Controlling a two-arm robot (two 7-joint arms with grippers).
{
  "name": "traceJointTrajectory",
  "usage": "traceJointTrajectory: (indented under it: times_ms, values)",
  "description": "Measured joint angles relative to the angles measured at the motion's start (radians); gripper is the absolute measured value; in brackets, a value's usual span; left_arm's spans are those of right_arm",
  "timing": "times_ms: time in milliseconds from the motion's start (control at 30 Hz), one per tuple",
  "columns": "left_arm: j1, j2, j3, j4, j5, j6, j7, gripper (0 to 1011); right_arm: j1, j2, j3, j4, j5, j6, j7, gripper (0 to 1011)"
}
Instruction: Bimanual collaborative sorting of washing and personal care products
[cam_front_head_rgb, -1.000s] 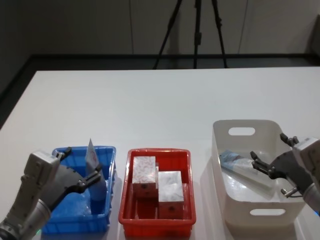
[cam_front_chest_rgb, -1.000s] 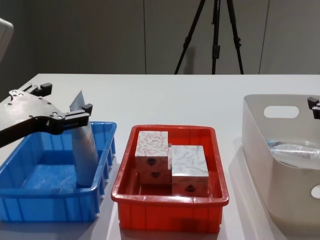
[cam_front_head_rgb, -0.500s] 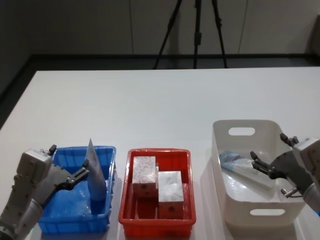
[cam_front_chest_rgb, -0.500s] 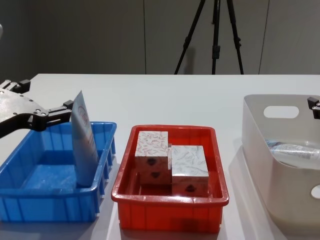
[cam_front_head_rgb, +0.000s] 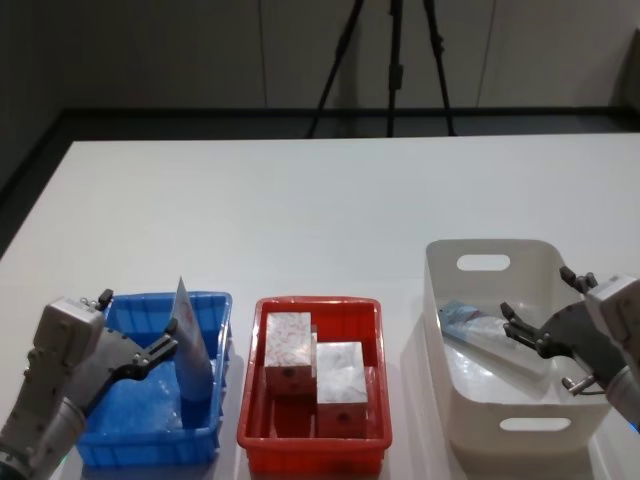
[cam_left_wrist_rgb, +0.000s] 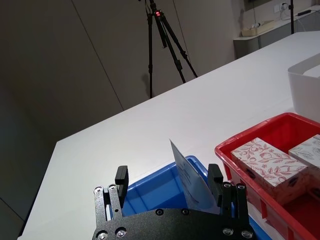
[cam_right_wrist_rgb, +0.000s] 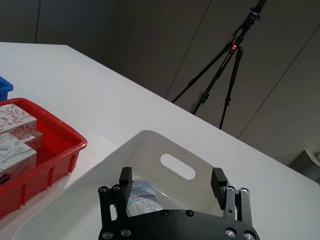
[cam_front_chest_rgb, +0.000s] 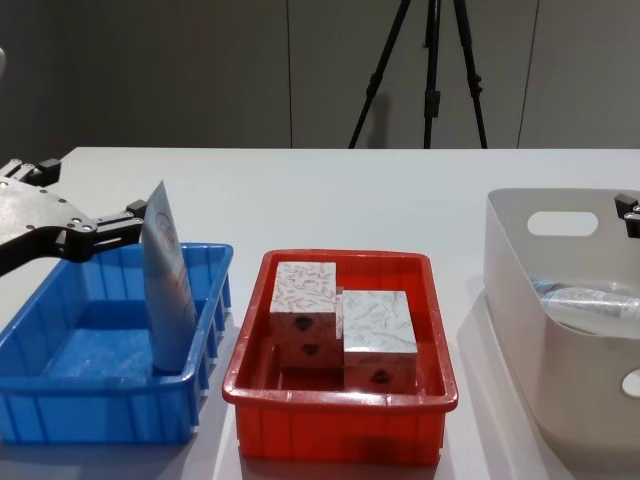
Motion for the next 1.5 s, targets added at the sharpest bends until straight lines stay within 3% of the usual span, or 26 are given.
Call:
traceJointTrajectory:
  times_ms: [300, 767, 1500]
  values:
    - [0.0, 0.0, 0.001, 0.0, 0.0, 0.0, 0.0, 1001, 0.0, -0.001, 0.001, 0.0, 0.0, 0.0, 0.001, 1001]
    - [0.0, 0.0, 0.001, 0.001, 0.0, -0.001, 0.0, 1001, -0.003, 0.005, 0.028, 0.01, 0.014, -0.042, 0.115, 1001]
    - [0.0, 0.0, 0.001, 0.001, 0.0, -0.001, 0.0, 1001, -0.076, 0.022, 0.059, -0.077, 0.032, -0.041, 0.236, 1001]
